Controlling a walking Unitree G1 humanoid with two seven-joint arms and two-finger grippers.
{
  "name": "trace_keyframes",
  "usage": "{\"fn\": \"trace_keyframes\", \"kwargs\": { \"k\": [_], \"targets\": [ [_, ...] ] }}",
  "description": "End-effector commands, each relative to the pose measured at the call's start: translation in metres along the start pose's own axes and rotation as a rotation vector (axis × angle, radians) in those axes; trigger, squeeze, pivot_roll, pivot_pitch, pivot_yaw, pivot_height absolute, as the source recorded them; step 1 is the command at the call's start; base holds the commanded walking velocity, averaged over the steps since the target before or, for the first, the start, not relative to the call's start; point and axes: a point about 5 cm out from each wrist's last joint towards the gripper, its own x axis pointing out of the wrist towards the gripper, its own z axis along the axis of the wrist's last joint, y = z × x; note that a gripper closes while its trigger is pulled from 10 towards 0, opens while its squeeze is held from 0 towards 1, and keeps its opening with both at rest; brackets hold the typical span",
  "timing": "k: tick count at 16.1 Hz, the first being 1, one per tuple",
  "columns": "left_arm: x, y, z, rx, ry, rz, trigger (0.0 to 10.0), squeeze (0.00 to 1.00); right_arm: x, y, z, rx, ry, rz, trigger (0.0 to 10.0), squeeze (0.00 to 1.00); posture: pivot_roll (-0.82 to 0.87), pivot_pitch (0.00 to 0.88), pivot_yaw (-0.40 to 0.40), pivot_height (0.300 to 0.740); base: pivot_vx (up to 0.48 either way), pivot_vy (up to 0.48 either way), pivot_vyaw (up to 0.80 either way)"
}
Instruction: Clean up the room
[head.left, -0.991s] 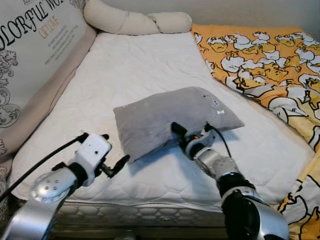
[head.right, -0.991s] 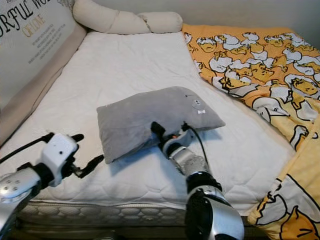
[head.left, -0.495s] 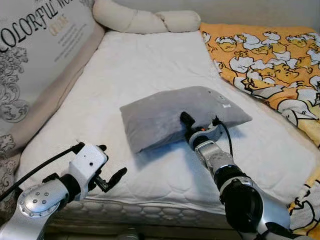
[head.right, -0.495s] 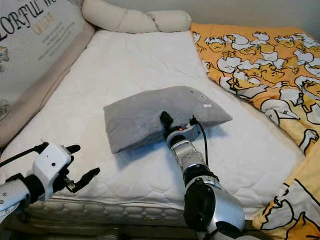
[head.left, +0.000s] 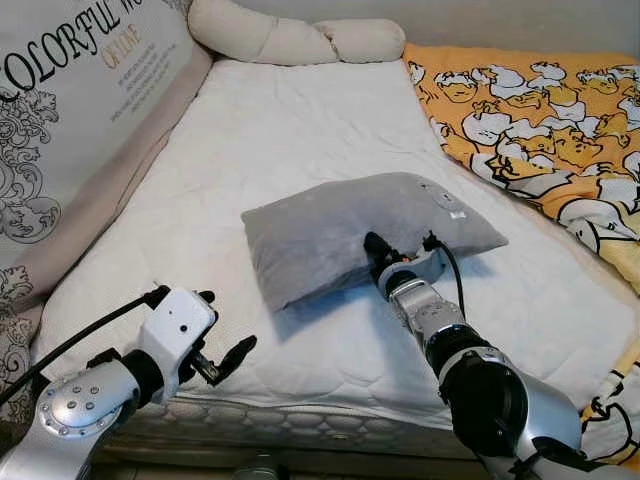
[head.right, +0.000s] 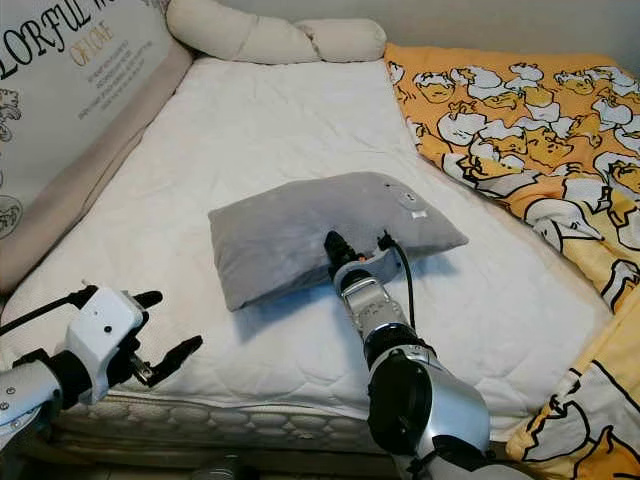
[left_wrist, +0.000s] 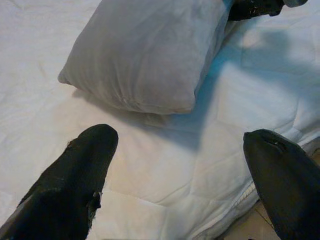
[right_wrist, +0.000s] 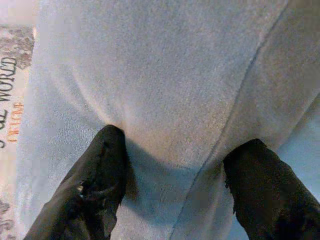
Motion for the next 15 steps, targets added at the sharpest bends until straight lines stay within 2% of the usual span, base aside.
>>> {"fn": "trace_keyframes", "kwargs": {
  "k": [1,7,12,15],
  "targets": [
    [-0.001,-0.001,0.002,-0.004,-0.004,-0.009,10.0,0.0,0.001,0.002,0.008,-0.033,-0.023,-0.016,0.0,0.0,0.21,0.0,0.0,0.74,0.0,0.0,0.0],
    [-0.005,0.001,-0.003,-0.021,0.017,-0.12,10.0,0.0,0.001,0.001,0.01,-0.056,-0.01,-0.028,0.0,0.0,0.2,0.0,-0.01,0.74,0.0,0.0,0.0],
    [0.0,0.014,-0.005,-0.034,-0.003,-0.07,10.0,0.0,0.001,0.001,0.021,-0.076,-0.022,-0.045,0.0,0.0,0.19,0.0,-0.024,0.74,0.0,0.0,0.0],
    [0.005,0.016,-0.003,-0.03,-0.021,-0.067,10.0,0.0,0.001,-0.001,0.023,-0.064,-0.018,-0.067,0.0,0.0,0.19,0.0,-0.027,0.74,0.0,0.0,0.0]
  ]
}}
